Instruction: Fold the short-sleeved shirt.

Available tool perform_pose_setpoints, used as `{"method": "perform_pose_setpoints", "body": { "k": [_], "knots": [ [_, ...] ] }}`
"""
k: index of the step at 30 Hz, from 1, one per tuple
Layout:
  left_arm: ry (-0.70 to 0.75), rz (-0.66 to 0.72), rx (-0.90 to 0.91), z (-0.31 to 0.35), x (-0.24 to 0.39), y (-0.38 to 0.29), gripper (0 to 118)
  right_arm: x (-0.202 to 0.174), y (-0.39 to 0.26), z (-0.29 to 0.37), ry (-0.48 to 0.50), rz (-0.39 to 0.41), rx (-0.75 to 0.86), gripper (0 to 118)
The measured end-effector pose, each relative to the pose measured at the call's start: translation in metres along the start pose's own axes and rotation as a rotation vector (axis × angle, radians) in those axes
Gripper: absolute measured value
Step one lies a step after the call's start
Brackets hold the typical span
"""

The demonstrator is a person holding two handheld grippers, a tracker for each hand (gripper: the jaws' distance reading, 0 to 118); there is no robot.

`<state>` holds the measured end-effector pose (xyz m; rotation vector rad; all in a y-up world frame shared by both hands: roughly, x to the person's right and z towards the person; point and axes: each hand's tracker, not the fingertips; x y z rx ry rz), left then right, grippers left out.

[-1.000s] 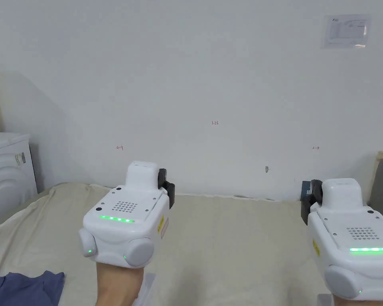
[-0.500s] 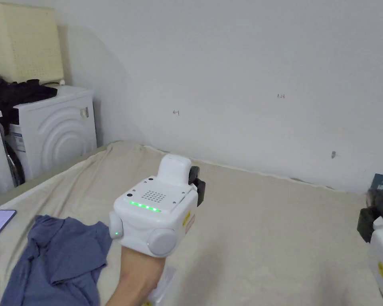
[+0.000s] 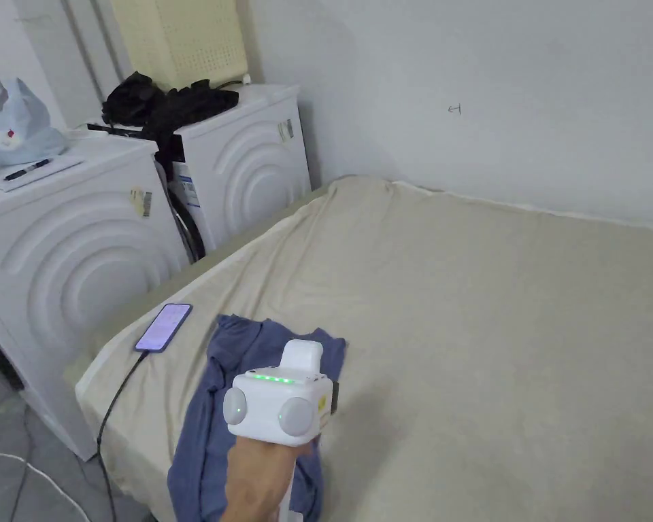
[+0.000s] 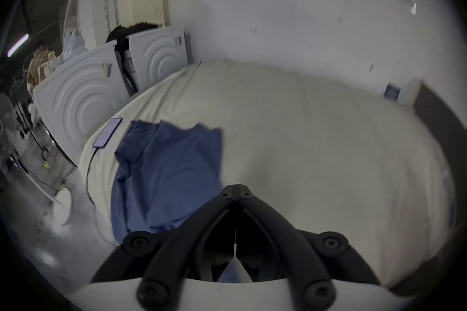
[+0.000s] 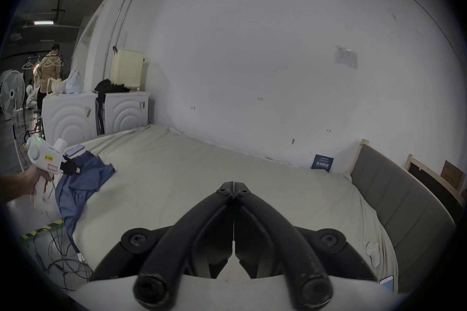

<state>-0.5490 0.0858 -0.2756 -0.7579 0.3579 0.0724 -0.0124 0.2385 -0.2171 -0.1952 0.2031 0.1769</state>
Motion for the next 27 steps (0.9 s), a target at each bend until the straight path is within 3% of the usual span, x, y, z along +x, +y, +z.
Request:
{"method": "perform_pose_setpoints", "body": {
  "k": [3, 4, 5, 6, 7, 8, 9, 10, 17, 20, 21, 22, 23, 24, 27],
  "knots": [
    [0.050, -0.078, -0.111, -0.040, -0.018, -0.001, 1, 0.001, -0.013, -0.021, 0.008, -0.019, -0.039, 0],
    [0.055, -0.070, -0.126, -0.055, -0.024, -0.003, 10, 0.002, -0.017, -0.027, 0.013, -0.032, -0.053, 0],
    [0.059, -0.066, -0.146, -0.064, -0.028, -0.004, 31, 0.003, -0.020, -0.033, 0.016, -0.043, -0.060, 0],
    [0.037, -0.050, -0.159, -0.074, -0.031, -0.003, 78, 0.003, -0.024, -0.039, 0.018, -0.054, -0.065, 0],
    [0.041, -0.035, -0.196, -0.085, -0.033, -0.003, 78, 0.002, -0.028, -0.045, 0.019, -0.062, -0.075, 0],
    [0.066, -0.033, -0.245, -0.102, -0.037, -0.003, 90, 0.002, -0.031, -0.051, 0.023, -0.065, -0.087, 0],
    [0.077, -0.039, -0.262, -0.110, -0.037, -0.005, 116, 0.001, -0.034, -0.054, 0.027, -0.068, -0.097, 0],
    [0.073, -0.047, -0.235, -0.114, -0.038, -0.006, 118, 0.000, -0.037, -0.058, 0.035, -0.069, -0.106, 0],
    [0.174, -0.105, -0.273, -0.149, -0.031, -0.020, 116, 0.003, -0.052, -0.073, 0.040, -0.068, -0.144, 0],
    [0.057, 0.052, -0.261, -0.150, -0.041, -0.025, 92, 0.006, -0.057, -0.079, 0.030, -0.074, -0.147, 0],
    [0.044, 0.122, -0.216, -0.146, -0.047, -0.025, 61, 0.008, -0.058, -0.080, 0.035, -0.082, -0.151, 0],
    [0.053, 0.147, -0.159, -0.140, -0.049, -0.025, 20, 0.008, -0.060, -0.081, 0.040, -0.086, -0.158, 0],
    [0.083, 0.134, -0.122, -0.137, -0.050, -0.024, 7, 0.008, -0.061, -0.081, 0.041, -0.087, -0.166, 0],
    [0.110, 0.092, -0.104, -0.122, -0.043, -0.023, 6, 0.008, -0.062, -0.082, 0.043, -0.087, -0.173, 0],
    [0.012, 0.132, -0.094, -0.102, -0.040, -0.021, 7, 0.008, -0.063, -0.078, 0.047, -0.080, -0.178, 0]
  ]
}}
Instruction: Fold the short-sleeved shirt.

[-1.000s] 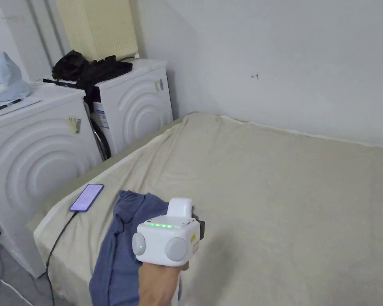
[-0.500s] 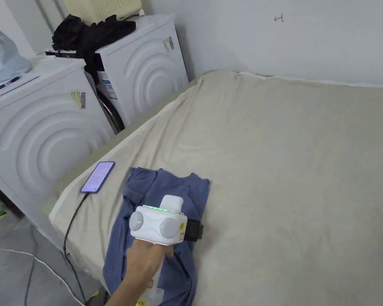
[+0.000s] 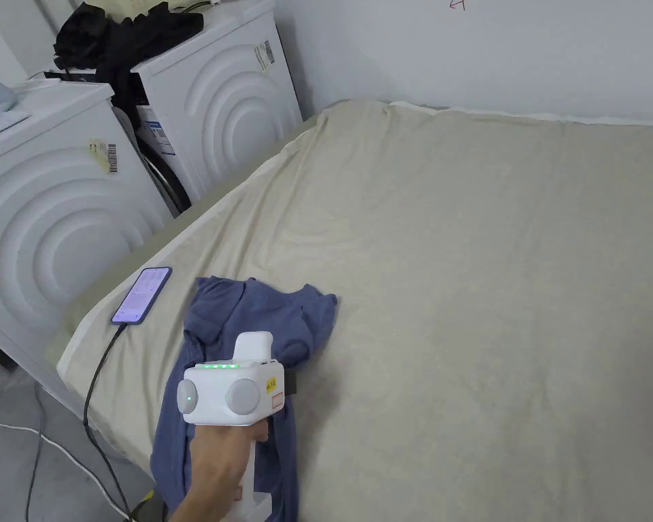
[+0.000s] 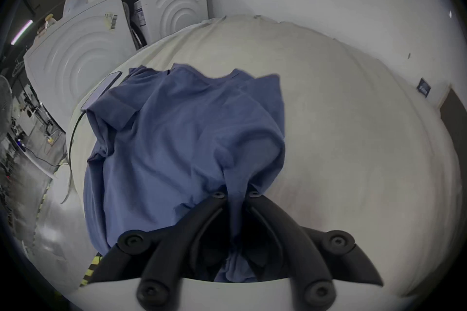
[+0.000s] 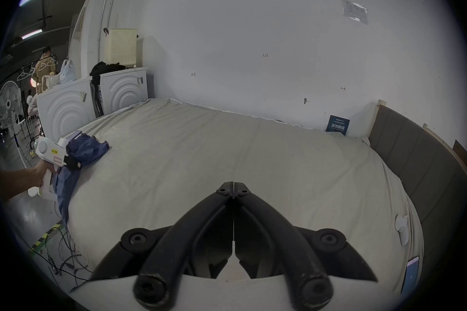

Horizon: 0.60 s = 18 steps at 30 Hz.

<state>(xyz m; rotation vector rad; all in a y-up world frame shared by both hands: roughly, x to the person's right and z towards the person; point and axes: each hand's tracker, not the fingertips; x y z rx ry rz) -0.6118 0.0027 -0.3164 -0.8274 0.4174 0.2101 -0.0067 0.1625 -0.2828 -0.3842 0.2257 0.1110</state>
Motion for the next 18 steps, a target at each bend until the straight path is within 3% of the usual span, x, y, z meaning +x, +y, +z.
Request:
{"method": "perform_pose_setpoints", "body": {
  "k": [4, 10, 14, 18],
  "knots": [
    [-0.032, -0.055, 0.177, 0.032, 0.019, 0.027, 7, 0.010, 0.000, 0.010, 0.003, 0.002, 0.009, 0],
    [-0.133, -0.032, 0.444, 0.103, 0.050, 0.064, 7, 0.019, 0.018, 0.045, 0.042, -0.014, 0.073, 0],
    [-0.255, -0.036, 0.579, 0.164, 0.089, 0.099, 6, 0.022, 0.030, 0.069, -0.015, -0.026, 0.113, 0],
    [-0.379, -0.078, 0.637, 0.217, 0.136, 0.118, 6, 0.034, 0.040, 0.102, 0.044, -0.112, 0.193, 0]
  ]
}}
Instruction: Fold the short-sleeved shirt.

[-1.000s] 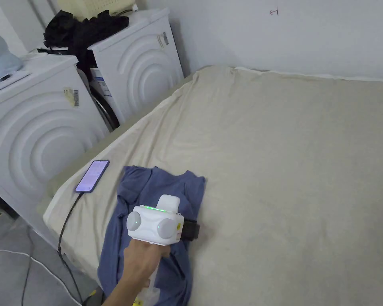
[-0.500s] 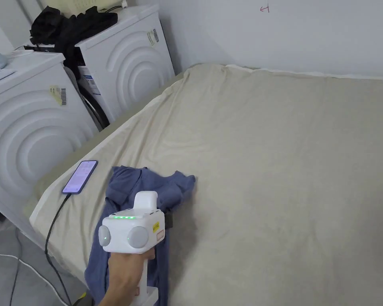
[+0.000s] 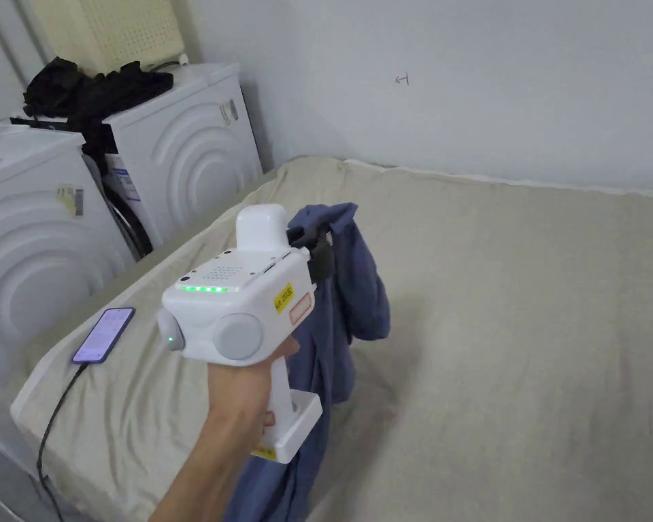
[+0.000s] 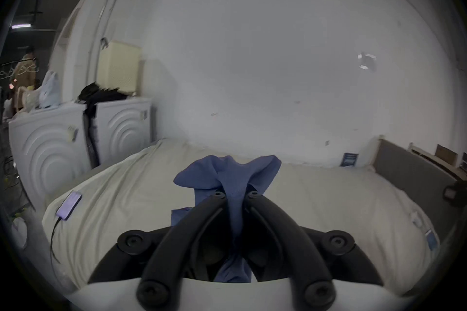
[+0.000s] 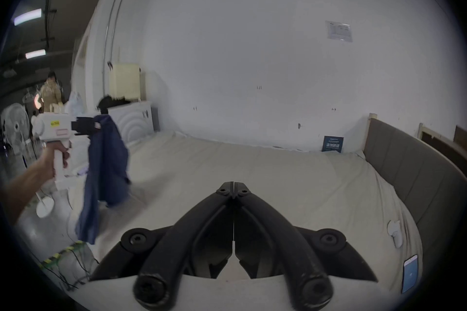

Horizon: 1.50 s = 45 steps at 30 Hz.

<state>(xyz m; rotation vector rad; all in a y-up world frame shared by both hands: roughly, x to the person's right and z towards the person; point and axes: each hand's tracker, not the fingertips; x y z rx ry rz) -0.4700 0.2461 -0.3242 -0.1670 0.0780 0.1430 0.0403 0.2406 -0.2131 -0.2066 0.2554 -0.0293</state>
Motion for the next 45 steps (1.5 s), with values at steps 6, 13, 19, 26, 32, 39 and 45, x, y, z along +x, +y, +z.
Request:
{"method": "perform_pose_setpoints", "body": {
  "k": [6, 13, 19, 26, 32, 39, 45],
  "knots": [
    [-0.236, -0.002, 0.007, 0.030, 0.106, 0.004, 7, 0.010, 0.027, 0.050, -0.094, 0.081, 0.078, 0],
    [-0.542, -0.097, -0.054, 0.068, 0.272, -0.044, 7, 0.046, 0.039, 0.105, -0.153, 0.051, 0.158, 0],
    [-0.718, -0.233, -0.257, 0.079, 0.403, -0.136, 7, 0.077, 0.022, 0.132, -0.235, 0.026, 0.197, 0],
    [-0.727, -0.429, -0.581, 0.075, 0.478, -0.264, 7, 0.101, -0.004, 0.123, -0.244, -0.077, 0.133, 0],
    [-0.633, -0.355, -0.711, 0.055, 0.460, -0.325, 10, 0.094, -0.013, 0.117, -0.235, -0.091, 0.101, 0],
    [-0.636, -0.144, -0.562, 0.070, 0.381, -0.243, 114, 0.068, 0.001, 0.122, -0.195, -0.061, 0.136, 0],
    [-0.354, -0.138, -0.095, 0.119, 0.265, -0.127, 114, 0.036, 0.019, 0.131, -0.175, -0.026, 0.195, 0]
  ]
}}
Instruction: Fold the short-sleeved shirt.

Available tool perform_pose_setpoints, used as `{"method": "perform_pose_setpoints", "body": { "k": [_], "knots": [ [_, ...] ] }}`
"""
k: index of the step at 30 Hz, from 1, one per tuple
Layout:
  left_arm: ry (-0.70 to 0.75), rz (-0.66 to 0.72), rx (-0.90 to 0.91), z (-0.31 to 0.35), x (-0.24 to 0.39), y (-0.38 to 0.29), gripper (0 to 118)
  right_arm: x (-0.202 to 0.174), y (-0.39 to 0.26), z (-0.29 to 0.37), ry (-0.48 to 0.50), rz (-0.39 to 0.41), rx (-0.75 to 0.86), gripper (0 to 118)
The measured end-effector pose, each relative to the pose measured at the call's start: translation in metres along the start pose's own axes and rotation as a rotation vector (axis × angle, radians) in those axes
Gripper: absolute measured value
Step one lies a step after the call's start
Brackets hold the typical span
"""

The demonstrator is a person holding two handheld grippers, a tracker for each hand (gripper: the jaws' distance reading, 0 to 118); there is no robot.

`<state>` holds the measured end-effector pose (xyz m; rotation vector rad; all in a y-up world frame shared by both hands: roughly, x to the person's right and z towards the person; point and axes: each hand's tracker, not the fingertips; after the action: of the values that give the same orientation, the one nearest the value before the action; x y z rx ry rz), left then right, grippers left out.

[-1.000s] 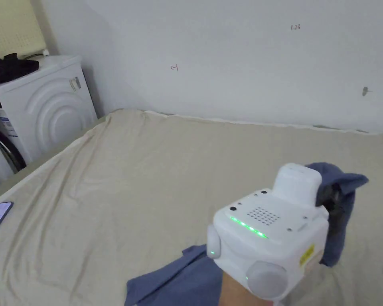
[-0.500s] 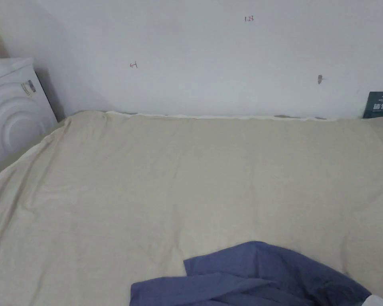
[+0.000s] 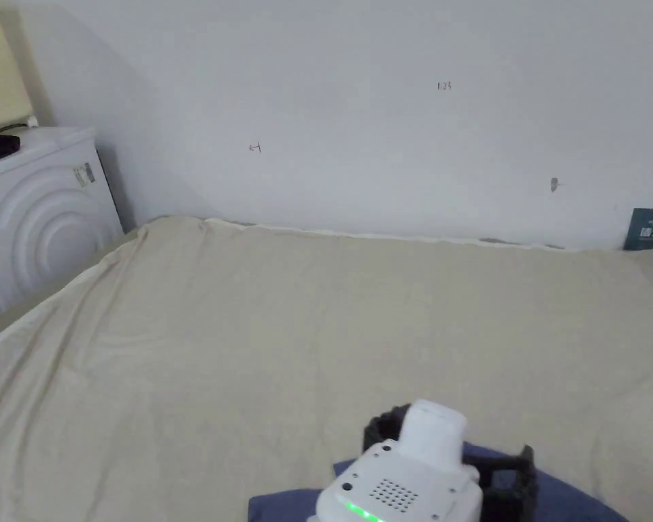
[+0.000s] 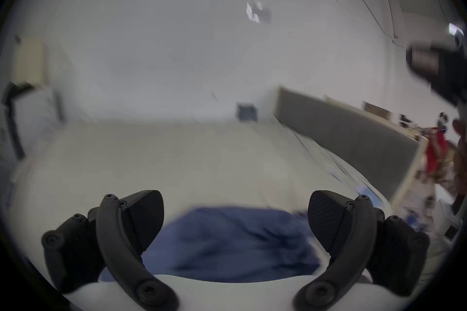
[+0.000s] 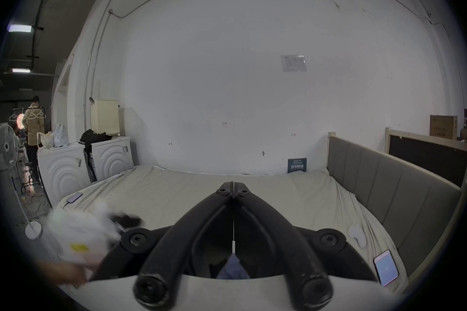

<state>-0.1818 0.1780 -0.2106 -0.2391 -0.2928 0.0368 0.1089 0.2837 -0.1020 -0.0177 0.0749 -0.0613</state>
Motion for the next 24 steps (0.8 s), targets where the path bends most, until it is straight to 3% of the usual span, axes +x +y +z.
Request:
{"method": "perform_pose_setpoints", "body": {
  "k": [2, 4, 5, 6, 7, 8, 10, 11, 13, 19, 22, 24],
  "knots": [
    [0.116, -0.063, 0.116, 0.039, -0.026, 0.021, 114, -0.012, 0.001, 0.001, -0.023, 0.074, 0.041, 0],
    [0.179, -0.109, 0.175, 0.074, -0.046, 0.031, 106, -0.019, -0.002, -0.002, -0.048, 0.109, 0.026, 0],
    [0.210, -0.129, 0.195, 0.089, -0.054, 0.034, 95, -0.023, -0.002, -0.002, -0.038, 0.104, 0.023, 0],
    [0.248, -0.149, 0.221, 0.103, -0.059, 0.036, 73, -0.026, -0.001, 0.000, -0.031, 0.096, 0.022, 0],
    [0.293, -0.160, 0.253, 0.119, -0.066, 0.035, 73, -0.030, -0.001, 0.002, -0.022, 0.076, 0.027, 0],
    [0.327, -0.158, 0.273, 0.128, -0.070, 0.035, 66, -0.033, -0.002, 0.005, -0.015, 0.063, 0.034, 0],
    [0.356, -0.140, 0.282, 0.144, -0.081, 0.034, 20, -0.040, -0.004, 0.009, -0.012, 0.061, 0.039, 0],
    [0.372, -0.141, 0.294, 0.150, -0.086, 0.031, 7, -0.042, -0.005, 0.012, -0.012, 0.064, 0.040, 0],
    [0.373, -0.147, 0.281, 0.155, -0.096, 0.028, 1, -0.045, -0.007, 0.016, -0.014, 0.068, 0.038, 0],
    [0.332, -0.095, 0.145, 0.136, -0.137, 0.008, 0, -0.042, -0.011, 0.024, -0.011, 0.069, 0.019, 0],
    [0.099, -0.025, -0.081, 0.100, -0.177, -0.021, 0, -0.037, -0.016, 0.023, -0.012, 0.063, -0.005, 0],
    [0.128, -0.058, -0.249, 0.068, -0.196, -0.052, 0, -0.034, -0.022, 0.021, -0.005, 0.054, -0.022, 0]
  ]
}}
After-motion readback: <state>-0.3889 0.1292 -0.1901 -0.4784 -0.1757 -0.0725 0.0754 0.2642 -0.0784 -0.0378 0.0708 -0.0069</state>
